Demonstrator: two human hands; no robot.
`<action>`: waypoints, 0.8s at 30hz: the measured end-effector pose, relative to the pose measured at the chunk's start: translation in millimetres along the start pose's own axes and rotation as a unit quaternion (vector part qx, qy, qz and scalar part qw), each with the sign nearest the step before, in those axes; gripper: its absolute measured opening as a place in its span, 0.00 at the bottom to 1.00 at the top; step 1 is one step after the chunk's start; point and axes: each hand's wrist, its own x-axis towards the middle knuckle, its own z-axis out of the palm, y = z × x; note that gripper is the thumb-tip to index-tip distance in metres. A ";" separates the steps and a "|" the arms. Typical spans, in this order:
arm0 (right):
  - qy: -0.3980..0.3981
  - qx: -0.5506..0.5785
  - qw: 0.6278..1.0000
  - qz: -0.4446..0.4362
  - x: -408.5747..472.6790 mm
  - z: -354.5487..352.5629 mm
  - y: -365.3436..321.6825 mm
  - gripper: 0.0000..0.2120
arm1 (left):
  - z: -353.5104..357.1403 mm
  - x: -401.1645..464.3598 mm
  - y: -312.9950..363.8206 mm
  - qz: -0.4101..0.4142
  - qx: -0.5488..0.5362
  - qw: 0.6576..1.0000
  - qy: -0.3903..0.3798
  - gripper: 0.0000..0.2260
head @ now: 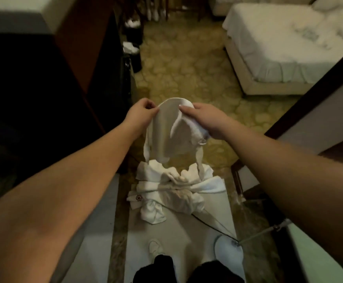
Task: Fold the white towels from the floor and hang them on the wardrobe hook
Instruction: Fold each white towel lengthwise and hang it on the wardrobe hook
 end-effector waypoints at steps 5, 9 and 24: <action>-0.012 0.141 0.990 -0.023 -67.4 25.4 -60.3 0.13 | -16.0 -127.0 24.2 0.040 -0.115 0.992 -0.016 0.14; -0.022 0.166 0.984 -0.066 -129.2 50.7 -79.1 0.09 | -16.1 -243.8 18.5 0.062 -0.114 0.988 -0.088 0.30; -0.063 0.209 0.964 -0.153 -420.9 104.9 -148.8 0.23 | -103.7 -565.7 -5.2 -0.028 0.048 0.976 0.210 0.07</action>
